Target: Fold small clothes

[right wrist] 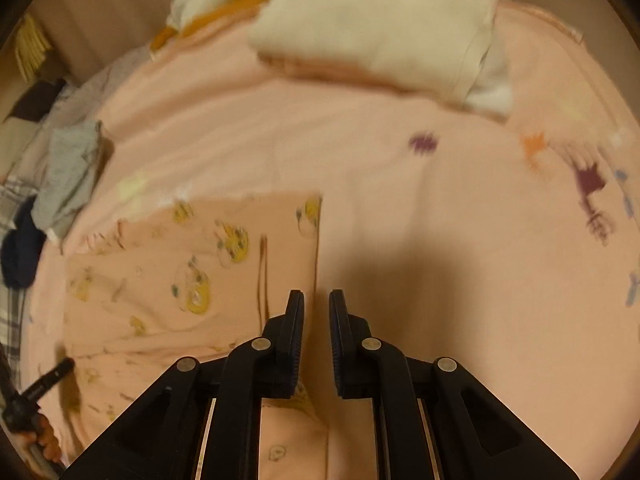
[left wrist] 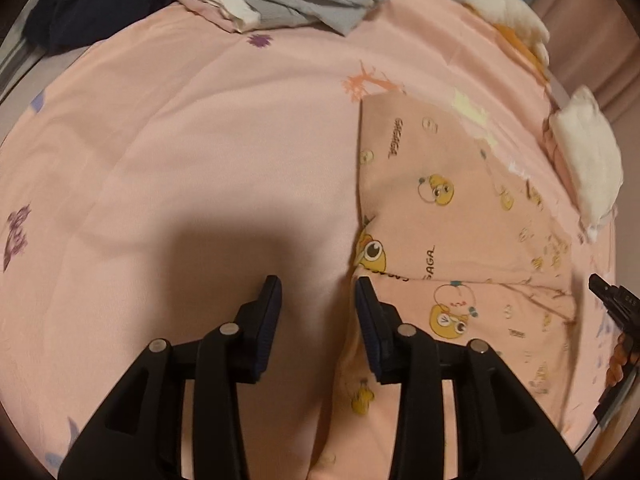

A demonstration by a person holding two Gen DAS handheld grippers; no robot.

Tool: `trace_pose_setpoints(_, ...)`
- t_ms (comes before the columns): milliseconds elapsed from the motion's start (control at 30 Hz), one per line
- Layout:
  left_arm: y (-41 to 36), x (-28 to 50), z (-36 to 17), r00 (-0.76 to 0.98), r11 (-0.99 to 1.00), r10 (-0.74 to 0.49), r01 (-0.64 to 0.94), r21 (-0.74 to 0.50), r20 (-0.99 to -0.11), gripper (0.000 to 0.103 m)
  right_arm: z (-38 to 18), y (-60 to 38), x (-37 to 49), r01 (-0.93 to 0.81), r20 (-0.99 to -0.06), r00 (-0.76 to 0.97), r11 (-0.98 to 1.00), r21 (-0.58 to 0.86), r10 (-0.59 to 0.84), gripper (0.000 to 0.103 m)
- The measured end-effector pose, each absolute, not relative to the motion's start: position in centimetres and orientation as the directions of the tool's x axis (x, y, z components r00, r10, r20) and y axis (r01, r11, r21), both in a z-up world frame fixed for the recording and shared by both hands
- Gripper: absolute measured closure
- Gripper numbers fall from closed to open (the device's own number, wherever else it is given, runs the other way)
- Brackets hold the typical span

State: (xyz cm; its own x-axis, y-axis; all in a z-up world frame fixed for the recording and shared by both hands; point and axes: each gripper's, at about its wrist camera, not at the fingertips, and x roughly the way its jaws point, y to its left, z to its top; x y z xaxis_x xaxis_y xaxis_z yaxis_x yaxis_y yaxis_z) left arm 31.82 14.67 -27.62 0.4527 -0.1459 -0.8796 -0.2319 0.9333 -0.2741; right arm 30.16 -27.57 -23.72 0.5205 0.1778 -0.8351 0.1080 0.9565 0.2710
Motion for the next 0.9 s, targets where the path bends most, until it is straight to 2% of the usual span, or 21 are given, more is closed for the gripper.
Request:
trace_pose_setpoints(67, 14.7, 31.0, -26.9, 0.477, 0.946, -0.120, -0.212, -0.247, -0.871, 0.063, -22.4, -27.9, 29.8, 0.082, -0.790, 0.548, 0.922, 0.378, 0.275, 0.092)
trace_pose_setpoints(100, 14.2, 30.6, -26.8, 0.476, 0.962, -0.074, -0.197, -0.188, -0.876, 0.062, -22.0, -27.6, 29.9, 0.065, -0.770, 0.557, 0.908, 0.414, 0.311, 0.092)
trace_pose_setpoints(233, 12.9, 30.0, -29.3, 0.391, 0.988, 0.079, -0.150, 0.022, -0.917, 0.048, -22.0, -24.2, 30.6, -0.011, -0.737, 0.573, 0.902, 0.431, 0.359, 0.092)
trace_pose_setpoints(300, 13.2, 29.2, -29.4, 0.441, 0.987, 0.095, -0.157, 0.027, -0.893, 0.046, -24.0, -22.3, 31.3, -0.012, -0.755, 0.521, 0.888, 0.460, 0.398, 0.092)
trace_pose_setpoints(400, 14.1, 28.9, -29.4, 0.433, 0.983, 0.072, -0.186, -0.010, -0.899, 0.046, -28.4, -20.4, 32.1, 0.050, -0.841, 0.426, 0.919, 0.392, 0.335, 0.092)
trace_pose_setpoints(433, 14.4, 28.9, -29.3, 0.425, 0.981, 0.068, -0.191, -0.016, -0.902, 0.046, -28.6, -20.4, 31.6, 0.032, -0.821, 0.462, 0.919, 0.392, 0.335, 0.092)
trace_pose_setpoints(500, 14.9, 28.8, -29.1, 0.404, 0.978, 0.078, -0.208, -0.009, -0.911, 0.046, -28.1, -20.3, 31.0, -0.014, -0.816, 0.472, 0.929, 0.370, 0.333, 0.092)
trace_pose_setpoints(567, 15.3, 28.5, -28.9, 0.375, 0.970, 0.140, -0.237, 0.052, -0.916, 0.046, -27.2, -20.3, 30.6, -0.059, -0.845, 0.427, 0.942, 0.330, 0.322, 0.092)
trace_pose_setpoints(600, 15.4, 28.0, -28.7, 0.351, 0.961, 0.190, -0.256, 0.101, -0.917, 0.046, -26.7, -20.5, 30.2, -0.066, -0.855, 0.415, 0.948, 0.311, 0.310, 0.092)
trace_pose_setpoints(667, 15.7, 27.2, -28.3, 0.336, 0.956, 0.205, -0.271, 0.114, -0.919, 0.048, -25.1, -21.8, 28.6, -0.064, -0.860, 0.445, 0.966, 0.249, 0.251, 0.091)
trace_pose_setpoints(733, 16.3, 25.6, -27.8, 0.340, 0.959, 0.148, -0.279, 0.051, -0.929, 0.048, -23.1, -23.3, 26.6, -0.061, -0.840, 0.503, 0.978, 0.199, 0.203, 0.084)
trace_pose_setpoints(800, 16.5, 23.6, -27.1, 0.352, 0.959, 0.091, -0.282, -0.013, -0.931, 0.048, -21.7, -25.4, 24.1, -0.033, -0.825, 0.541, 0.984, 0.176, 0.166, 0.060)
trace_pose_setpoints(867, 16.2, 21.6, -26.3, 0.375, 0.963, 0.061, -0.265, -0.044, -0.925, 0.048, -21.0, -27.4, 21.1, 0.006, -0.808, 0.565, 0.979, 0.204, 0.165, 0.051)
trace_pose_setpoints(900, 16.0, 20.6, -26.0, 0.389, 0.966, 0.042, -0.251, -0.062, -0.920, 0.048, -21.1, -28.4, 19.1, 0.009, -0.795, 0.576, 0.970, 0.241, 0.192, 0.051)
